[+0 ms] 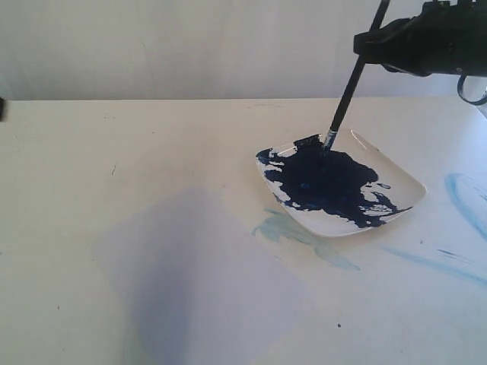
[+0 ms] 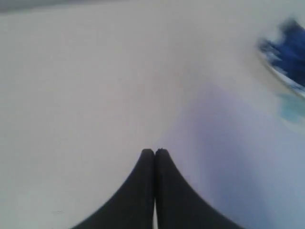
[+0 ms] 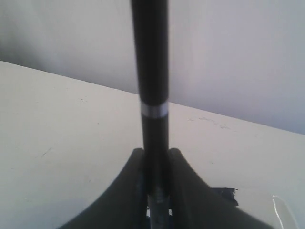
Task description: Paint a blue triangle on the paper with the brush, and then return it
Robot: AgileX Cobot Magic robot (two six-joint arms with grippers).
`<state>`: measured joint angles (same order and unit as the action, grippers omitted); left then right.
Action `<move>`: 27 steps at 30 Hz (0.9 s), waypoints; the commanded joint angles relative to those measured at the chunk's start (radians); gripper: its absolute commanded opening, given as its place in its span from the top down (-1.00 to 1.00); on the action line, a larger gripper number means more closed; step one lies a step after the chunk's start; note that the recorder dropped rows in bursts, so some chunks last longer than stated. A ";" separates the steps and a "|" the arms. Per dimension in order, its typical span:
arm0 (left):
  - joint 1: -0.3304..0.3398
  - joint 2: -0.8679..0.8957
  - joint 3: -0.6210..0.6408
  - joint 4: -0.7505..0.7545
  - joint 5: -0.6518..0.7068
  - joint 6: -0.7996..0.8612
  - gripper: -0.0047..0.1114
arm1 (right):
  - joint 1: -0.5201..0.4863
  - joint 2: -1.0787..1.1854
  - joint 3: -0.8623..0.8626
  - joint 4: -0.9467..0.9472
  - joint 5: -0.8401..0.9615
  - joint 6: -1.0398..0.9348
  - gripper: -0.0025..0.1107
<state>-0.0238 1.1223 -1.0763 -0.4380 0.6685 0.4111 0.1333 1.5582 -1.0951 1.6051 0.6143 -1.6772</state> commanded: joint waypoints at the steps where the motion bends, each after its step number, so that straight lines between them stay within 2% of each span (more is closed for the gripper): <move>1: 0.001 0.262 -0.143 -0.426 0.380 0.438 0.92 | -0.004 -0.009 0.002 0.011 0.080 0.001 0.96; 6: 0.001 0.450 -0.142 -0.234 0.382 0.365 0.92 | -0.004 -0.011 0.002 0.010 0.141 -0.001 0.96; 12: 0.001 0.591 -0.087 -0.315 0.234 0.437 0.92 | 0.028 -0.011 0.002 0.016 0.146 -0.007 0.96; 15: 0.001 0.656 -0.099 -0.316 0.212 0.439 0.92 | 0.087 -0.011 0.002 0.016 0.146 -0.027 0.96; 22: 0.001 0.779 -0.111 -0.301 0.199 0.439 0.92 | 0.295 -0.007 0.002 0.016 0.126 -0.075 0.96; 27: 0.001 0.810 -0.111 -0.301 0.147 0.437 0.92 | 0.377 0.023 0.002 0.034 0.124 -0.152 0.96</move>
<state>-0.0255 1.9251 -1.1829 -0.7327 0.8271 0.8461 0.4704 1.5651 -1.0951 1.6118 0.7450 -1.7671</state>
